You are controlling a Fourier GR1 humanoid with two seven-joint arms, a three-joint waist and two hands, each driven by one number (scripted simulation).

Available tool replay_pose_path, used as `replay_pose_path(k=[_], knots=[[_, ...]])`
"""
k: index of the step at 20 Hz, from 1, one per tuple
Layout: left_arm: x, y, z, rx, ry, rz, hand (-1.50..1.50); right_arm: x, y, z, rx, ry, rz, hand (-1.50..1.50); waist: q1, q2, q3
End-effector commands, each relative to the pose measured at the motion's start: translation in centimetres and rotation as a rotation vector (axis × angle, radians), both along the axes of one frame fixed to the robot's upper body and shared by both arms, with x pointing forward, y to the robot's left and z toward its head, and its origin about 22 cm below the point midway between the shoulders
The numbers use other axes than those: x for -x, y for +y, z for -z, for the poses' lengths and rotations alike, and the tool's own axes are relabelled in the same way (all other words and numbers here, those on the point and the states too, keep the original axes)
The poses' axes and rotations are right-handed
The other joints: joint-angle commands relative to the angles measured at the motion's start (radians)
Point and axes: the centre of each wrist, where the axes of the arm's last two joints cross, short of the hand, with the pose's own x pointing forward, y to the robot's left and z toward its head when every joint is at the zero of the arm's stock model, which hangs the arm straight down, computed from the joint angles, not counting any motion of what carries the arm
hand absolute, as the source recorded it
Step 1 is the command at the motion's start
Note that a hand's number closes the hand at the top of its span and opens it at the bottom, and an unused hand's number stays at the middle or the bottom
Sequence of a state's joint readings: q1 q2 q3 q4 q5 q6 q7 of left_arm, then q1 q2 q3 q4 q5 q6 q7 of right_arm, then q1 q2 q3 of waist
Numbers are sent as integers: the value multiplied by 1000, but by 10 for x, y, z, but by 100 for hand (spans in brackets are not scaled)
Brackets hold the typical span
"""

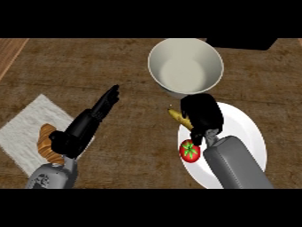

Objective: Pick the pear from the plate and place it in the bowl

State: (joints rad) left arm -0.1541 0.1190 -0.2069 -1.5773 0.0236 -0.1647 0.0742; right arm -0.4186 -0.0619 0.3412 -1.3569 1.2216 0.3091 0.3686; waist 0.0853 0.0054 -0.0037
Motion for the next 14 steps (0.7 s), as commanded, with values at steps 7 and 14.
replay_pose_path(k=[7, 14], knots=[[-14, -11, -3, 11, -2, 15, 0, -2, 97, -97, -257, -421, 211, 150, 15, 6, 3], [-7, 0, -2, 2, 0, -12, 0, -24, 126, -132, -478, -506, 347, 150, -4, 4, 3]])
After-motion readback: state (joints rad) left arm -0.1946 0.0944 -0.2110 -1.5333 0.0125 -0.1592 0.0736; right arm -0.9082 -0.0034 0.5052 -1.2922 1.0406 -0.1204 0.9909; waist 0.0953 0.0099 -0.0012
